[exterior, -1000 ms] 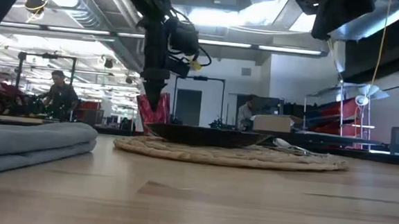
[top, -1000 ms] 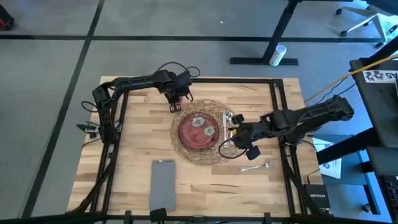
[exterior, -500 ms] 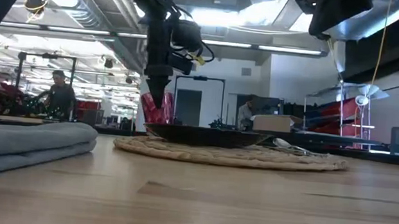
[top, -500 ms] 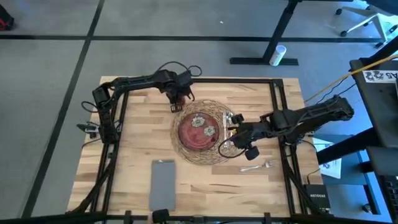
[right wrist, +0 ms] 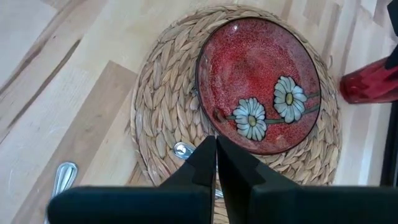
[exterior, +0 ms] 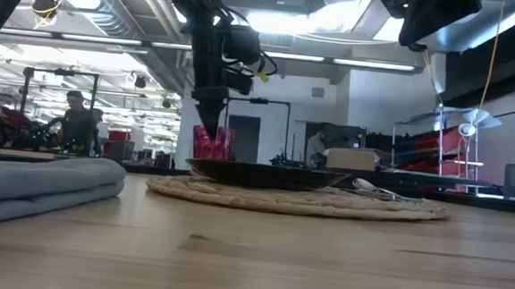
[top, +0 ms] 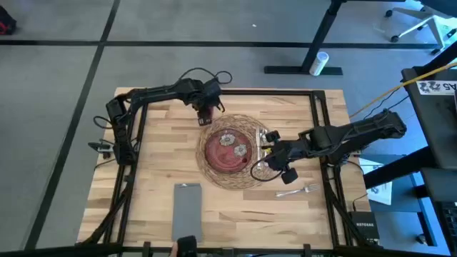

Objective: Set table place
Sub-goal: Move the red cup to the top of the brown placemat, then adjust the brown placemat

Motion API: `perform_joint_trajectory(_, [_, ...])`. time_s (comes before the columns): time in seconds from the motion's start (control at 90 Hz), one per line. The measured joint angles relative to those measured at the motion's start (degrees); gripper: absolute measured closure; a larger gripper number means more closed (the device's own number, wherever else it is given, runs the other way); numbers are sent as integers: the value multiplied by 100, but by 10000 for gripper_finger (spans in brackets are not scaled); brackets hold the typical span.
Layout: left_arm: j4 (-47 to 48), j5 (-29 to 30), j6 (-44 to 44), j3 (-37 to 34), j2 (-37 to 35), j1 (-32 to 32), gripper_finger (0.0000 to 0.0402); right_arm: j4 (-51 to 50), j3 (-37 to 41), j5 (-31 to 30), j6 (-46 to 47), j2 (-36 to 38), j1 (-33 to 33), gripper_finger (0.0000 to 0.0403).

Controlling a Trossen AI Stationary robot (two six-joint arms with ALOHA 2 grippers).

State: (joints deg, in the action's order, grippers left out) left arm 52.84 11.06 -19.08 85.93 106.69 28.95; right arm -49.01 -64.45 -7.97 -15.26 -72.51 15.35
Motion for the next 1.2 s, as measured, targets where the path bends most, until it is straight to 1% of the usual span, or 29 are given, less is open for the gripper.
perform_joint_trajectory(0.289, [55,493,-86,65,-28,-52,276,1,0,-42,-1,0,0,402])
perform_joint_trajectory(0.522, [157,613,-69,709,-41,-157,276,2,0,-52,-1,0,0,402])
perform_joint_trajectory(0.644, [539,611,89,1141,-52,-340,276,2,0,-55,-14,-2,0,402])
perform_joint_trajectory(0.756, [984,569,105,1269,-55,-749,278,2,2,-57,-111,-2,0,402])
perform_joint_trajectory(0.844, [1380,546,303,1269,-55,-1194,289,2,2,-59,-176,-2,2,402])
perform_joint_trajectory(0.967, [1711,547,656,1149,-53,-1899,325,0,2,-59,-189,-2,4,402])
perform_joint_trajectory(1.122, [2313,541,1085,1117,-57,-2744,386,-71,2,-59,-266,-2,4,402])
perform_joint_trajectory(1.2, [2531,524,1614,1102,-48,-3091,397,-72,2,-59,-363,-2,6,402])
